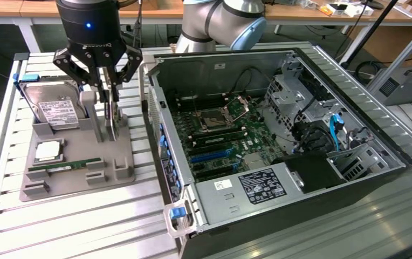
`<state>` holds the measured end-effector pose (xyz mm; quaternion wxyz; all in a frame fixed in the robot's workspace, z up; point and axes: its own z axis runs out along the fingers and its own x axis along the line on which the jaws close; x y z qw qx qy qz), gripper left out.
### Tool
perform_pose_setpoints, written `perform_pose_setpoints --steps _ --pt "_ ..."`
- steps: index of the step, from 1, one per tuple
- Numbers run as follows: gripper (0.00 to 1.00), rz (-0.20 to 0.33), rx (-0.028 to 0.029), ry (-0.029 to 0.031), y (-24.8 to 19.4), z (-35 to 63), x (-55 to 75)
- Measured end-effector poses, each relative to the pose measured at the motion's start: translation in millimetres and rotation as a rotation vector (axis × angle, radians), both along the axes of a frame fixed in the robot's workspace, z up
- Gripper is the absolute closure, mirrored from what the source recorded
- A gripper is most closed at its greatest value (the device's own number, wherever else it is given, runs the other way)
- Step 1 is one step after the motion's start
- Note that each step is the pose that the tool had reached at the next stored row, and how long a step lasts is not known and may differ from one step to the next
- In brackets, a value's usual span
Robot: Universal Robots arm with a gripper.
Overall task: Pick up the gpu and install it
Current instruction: 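Pick up the gpu and move the gpu toward the slot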
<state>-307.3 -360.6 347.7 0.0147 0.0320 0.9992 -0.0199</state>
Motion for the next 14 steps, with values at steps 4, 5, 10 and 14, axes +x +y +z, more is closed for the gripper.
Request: perform_pose_setpoints --steps 4,5,10,14 --pt "0.73 0.000 0.0000 0.0000 0.0 1.2 0.0" --pt "0.73 0.000 -0.0001 0.0000 0.0 1.6 0.0" --pt "0.73 0.000 -0.0005 -0.0001 0.0 3.0 0.0" --pt "0.73 0.000 -0.0010 0.0001 0.0 4.1 0.0"
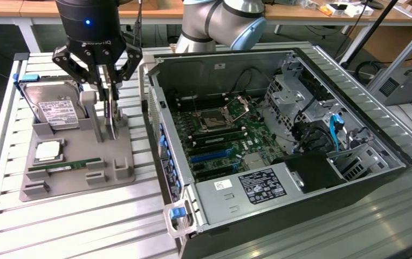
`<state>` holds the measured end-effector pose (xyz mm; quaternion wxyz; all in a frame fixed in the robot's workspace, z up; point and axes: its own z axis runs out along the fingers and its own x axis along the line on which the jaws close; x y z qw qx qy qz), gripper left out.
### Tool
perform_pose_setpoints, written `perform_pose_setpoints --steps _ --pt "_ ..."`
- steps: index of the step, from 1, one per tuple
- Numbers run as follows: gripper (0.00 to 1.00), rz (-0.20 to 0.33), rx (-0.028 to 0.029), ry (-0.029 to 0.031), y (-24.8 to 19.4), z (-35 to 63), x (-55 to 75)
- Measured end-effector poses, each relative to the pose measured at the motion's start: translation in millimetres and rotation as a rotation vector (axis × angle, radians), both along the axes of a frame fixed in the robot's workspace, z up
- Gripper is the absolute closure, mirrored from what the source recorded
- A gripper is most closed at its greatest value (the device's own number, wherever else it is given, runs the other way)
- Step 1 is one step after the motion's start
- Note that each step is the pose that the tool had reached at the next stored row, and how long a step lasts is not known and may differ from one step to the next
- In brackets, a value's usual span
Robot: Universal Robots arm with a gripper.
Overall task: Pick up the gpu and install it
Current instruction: 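Pick up the gpu and move the gpu toward the slot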
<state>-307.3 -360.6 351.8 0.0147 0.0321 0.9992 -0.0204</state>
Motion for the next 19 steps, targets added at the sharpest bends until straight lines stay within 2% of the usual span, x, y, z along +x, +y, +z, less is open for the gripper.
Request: perform_pose_setpoints --steps 19 --pt "0.73 0.000 -0.0007 -0.0001 0.0 5.5 0.0"
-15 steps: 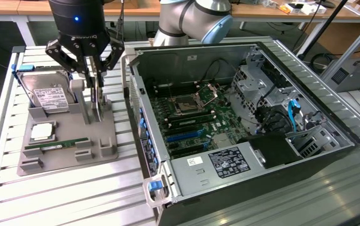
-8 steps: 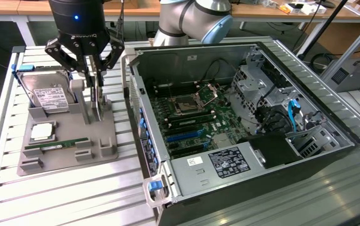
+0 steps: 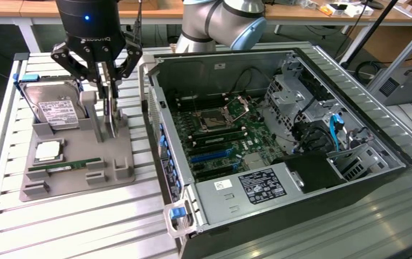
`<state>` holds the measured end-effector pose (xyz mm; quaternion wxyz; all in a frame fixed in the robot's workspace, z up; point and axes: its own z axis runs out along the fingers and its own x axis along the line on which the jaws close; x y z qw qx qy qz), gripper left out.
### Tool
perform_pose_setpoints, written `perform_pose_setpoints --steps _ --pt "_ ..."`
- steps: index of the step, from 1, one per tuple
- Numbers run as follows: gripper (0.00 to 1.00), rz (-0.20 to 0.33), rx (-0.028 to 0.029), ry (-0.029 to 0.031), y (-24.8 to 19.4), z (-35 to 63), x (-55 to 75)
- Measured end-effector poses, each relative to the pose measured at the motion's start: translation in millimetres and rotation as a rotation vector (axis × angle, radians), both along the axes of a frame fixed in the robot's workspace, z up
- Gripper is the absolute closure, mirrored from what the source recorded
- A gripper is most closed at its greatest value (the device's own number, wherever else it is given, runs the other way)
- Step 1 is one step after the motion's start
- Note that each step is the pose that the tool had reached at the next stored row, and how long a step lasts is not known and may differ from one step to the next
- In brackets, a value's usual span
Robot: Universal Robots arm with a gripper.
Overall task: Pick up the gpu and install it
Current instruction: 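Pick up the gpu and move the gpu toward the slot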
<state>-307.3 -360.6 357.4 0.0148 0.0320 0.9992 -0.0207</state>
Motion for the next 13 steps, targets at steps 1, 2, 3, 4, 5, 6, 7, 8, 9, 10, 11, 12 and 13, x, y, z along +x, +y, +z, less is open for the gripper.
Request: perform_pose_setpoints --steps 1,2,3,4,5,6,7,8,9,10,11,12,13 --pt "0.73 0.000 0.0000 0.0000 0.0 0.5 0.0" --pt "0.73 0.000 -0.0001 0.0000 0.0 1.0 0.0" --pt "0.73 0.000 -0.0001 0.0000 0.0 1.3 0.0" --pt "0.73 0.000 -0.0001 0.0000 0.0 1.5 0.0" --pt "0.73 0.000 -0.0001 0.0000 0.0 1.9 0.0" --pt "0.73 0.000 -0.0001 -0.0001 0.0 2.1 0.0" --pt "0.73 0.000 -0.0001 0.0000 0.0 2.4 0.0" --pt "0.73 0.000 -0.0002 0.0000 0.0 2.7 0.0" --pt "0.73 0.000 -0.0001 0.0000 0.0 3.0 0.0" --pt "0.73 0.000 -0.0002 0.0000 0.0 3.3 0.0" --pt "0.73 0.000 -0.0002 0.0000 0.0 3.7 0.0" --pt "0.73 0.000 -0.0002 0.0000 0.0 4.0 0.0" --pt "0.73 0.000 -0.0003 0.0000 0.0 4.4 0.0"
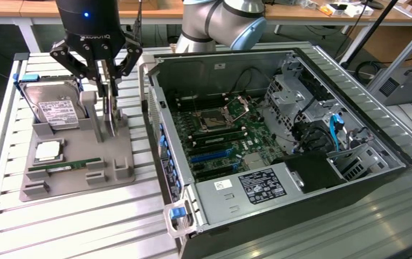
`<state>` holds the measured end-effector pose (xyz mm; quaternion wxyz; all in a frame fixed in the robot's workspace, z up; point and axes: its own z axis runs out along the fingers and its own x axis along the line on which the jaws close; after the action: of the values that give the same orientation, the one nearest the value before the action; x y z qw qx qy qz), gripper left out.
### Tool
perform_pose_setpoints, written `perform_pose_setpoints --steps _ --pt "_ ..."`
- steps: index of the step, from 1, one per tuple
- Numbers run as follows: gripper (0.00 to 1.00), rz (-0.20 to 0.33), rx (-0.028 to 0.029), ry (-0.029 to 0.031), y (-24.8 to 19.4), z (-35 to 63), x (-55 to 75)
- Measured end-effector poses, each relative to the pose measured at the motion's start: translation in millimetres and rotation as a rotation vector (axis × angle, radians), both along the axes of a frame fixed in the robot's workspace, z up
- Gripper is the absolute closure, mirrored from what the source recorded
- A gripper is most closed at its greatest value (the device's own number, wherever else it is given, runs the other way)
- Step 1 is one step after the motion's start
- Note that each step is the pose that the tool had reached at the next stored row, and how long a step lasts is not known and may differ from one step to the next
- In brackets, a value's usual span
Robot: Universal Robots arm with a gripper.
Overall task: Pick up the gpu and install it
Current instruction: 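Pick up the gpu and move the gpu toward the slot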
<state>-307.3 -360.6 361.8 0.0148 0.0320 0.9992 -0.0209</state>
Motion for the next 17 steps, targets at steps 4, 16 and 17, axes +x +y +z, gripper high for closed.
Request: perform_pose_setpoints --steps 4,16,17 --pt "0.73 0.000 -0.0002 0.0001 0.0 1.1 0.0" --pt "0.73 0.000 -0.0008 0.0000 0.0 5.1 0.0" --pt "0.73 0.000 -0.0009 0.0001 0.0 5.7 0.0"
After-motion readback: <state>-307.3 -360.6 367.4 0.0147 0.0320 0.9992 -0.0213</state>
